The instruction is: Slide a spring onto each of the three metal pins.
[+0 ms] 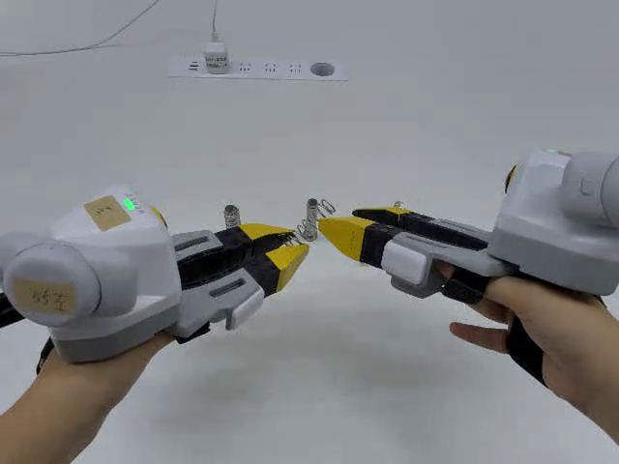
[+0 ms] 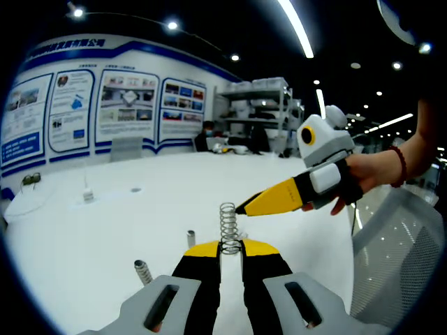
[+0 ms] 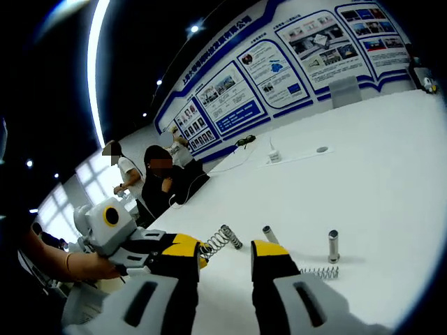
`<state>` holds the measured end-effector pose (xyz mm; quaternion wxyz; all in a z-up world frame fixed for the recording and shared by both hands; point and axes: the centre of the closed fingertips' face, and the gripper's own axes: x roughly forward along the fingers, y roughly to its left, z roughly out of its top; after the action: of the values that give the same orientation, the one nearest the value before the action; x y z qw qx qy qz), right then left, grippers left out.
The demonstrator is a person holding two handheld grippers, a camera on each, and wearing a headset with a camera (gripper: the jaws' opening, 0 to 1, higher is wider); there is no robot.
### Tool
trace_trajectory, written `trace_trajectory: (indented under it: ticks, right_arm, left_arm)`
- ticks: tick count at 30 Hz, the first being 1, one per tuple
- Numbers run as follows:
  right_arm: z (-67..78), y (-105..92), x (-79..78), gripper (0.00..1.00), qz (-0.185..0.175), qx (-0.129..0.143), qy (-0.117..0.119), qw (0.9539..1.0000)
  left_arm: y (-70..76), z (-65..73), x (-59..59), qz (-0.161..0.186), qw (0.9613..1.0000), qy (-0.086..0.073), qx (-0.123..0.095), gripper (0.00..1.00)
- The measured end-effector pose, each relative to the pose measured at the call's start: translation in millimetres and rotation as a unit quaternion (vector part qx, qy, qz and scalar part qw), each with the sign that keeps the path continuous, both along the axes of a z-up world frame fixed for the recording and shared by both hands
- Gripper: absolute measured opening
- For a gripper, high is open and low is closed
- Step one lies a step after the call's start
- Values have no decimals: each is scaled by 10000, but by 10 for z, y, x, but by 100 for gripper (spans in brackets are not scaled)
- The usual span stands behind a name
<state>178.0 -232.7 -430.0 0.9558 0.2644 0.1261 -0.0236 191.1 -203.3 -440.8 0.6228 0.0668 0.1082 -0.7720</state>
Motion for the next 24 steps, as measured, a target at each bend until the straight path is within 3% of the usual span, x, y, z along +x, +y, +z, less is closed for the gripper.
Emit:
trace_trajectory:
  ticks: [11,24]
  right_arm:
    - [95,73,57,23,2,580,-277,9979]
    - [155,146,97,13,94,1260,-536,9905]
  left_arm:
    - [29,96,-40,77,9998,40,-153,10]
    - [65,179,-74,74,9994,64,-343,10]
